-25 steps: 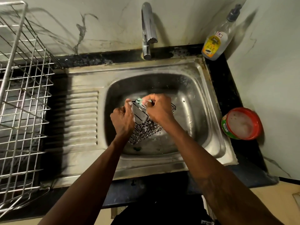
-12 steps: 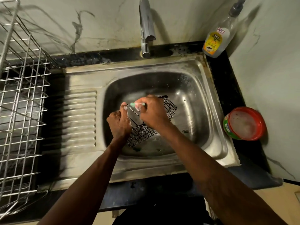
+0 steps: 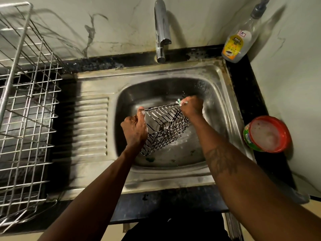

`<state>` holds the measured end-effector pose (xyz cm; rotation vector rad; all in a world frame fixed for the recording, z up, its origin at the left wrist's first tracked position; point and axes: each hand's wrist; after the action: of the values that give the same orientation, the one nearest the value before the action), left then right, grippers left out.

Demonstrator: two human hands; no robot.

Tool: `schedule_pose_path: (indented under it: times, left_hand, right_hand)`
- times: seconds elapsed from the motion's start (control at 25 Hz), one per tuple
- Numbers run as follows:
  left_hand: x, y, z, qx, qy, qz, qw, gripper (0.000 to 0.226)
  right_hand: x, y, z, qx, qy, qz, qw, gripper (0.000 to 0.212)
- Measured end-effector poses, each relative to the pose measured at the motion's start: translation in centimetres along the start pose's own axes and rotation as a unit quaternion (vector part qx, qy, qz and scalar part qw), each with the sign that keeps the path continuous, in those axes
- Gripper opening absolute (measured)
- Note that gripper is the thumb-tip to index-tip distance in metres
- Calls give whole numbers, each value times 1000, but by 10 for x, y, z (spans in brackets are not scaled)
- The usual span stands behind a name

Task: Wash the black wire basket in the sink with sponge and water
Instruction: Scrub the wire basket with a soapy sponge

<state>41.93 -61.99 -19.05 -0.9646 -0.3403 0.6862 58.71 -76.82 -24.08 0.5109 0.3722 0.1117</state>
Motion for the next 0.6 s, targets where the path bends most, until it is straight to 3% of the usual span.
schedule_pose_path:
  times: [0.12,0.24,0.32,0.48,0.6]
  left_hand:
    - [0,11,2,42,-16,-16,999,55]
    - [-4,14,1,-31,-25,61,997,64]
    - [-8,9,0,-45,-18,50,998,66]
    - [-9,4,-2,-31,-26,55,998,66]
    - [-7,-1,-2,-25,-46,92,994,61]
  right_hand:
    - [-58,37,3,61,12,125,990,16]
    - [-76,36,0,102,-2,191,976,15]
    - [-51,22,1,95,-27,131,986,19]
    - [-10,-24,13,41,-17,-68,997,34]
    - [-37,-21,15,52,-39,-32,997,28]
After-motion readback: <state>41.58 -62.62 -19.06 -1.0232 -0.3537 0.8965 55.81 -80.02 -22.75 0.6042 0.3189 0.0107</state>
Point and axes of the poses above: each hand's wrist, its own x-axis towards the middle knuckle, its own z-axis out of the back of the hand, y = z × x, and after that the axes turned 4 degrees about y, right-handed
